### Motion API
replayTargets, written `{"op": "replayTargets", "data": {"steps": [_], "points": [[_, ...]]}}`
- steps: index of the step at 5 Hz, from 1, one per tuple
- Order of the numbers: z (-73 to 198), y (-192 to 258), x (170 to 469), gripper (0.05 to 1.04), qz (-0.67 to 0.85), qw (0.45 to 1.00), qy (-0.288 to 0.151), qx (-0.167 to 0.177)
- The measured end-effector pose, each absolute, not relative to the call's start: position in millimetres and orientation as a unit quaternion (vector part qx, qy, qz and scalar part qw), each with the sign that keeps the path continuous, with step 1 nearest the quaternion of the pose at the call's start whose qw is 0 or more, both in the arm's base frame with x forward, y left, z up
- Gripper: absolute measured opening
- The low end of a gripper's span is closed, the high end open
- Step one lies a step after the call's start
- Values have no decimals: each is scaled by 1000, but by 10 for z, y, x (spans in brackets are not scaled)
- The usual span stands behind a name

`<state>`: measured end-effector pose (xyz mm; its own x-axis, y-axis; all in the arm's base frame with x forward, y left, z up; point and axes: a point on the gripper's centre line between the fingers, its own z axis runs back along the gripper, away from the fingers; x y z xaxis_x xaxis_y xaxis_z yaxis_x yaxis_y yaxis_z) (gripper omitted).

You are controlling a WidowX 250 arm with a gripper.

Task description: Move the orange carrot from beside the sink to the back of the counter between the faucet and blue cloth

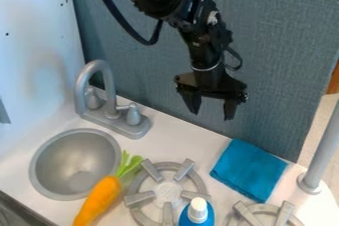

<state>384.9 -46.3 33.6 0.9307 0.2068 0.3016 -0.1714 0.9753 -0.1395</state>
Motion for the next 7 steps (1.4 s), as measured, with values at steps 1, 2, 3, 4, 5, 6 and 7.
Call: {"op": "replayTargets", "data": {"steps": [1, 2, 3, 4, 5, 6, 7], "points": [[193, -458, 3799, 1001, 94, 984, -140, -51], [34, -276, 3698, 1000, 27, 989, -136, -53], [-23, 50, 3611, 1001, -29, 988, -137, -71], [-203, 261, 3344, 1000, -43, 991, -113, -62], [-341, 397, 3120, 1001, -41, 993, -100, -47], [-414, 420, 2989, 1001, -66, 994, -82, -34], [-546, 517, 2778, 1000, -84, 995, -51, -23]]}}
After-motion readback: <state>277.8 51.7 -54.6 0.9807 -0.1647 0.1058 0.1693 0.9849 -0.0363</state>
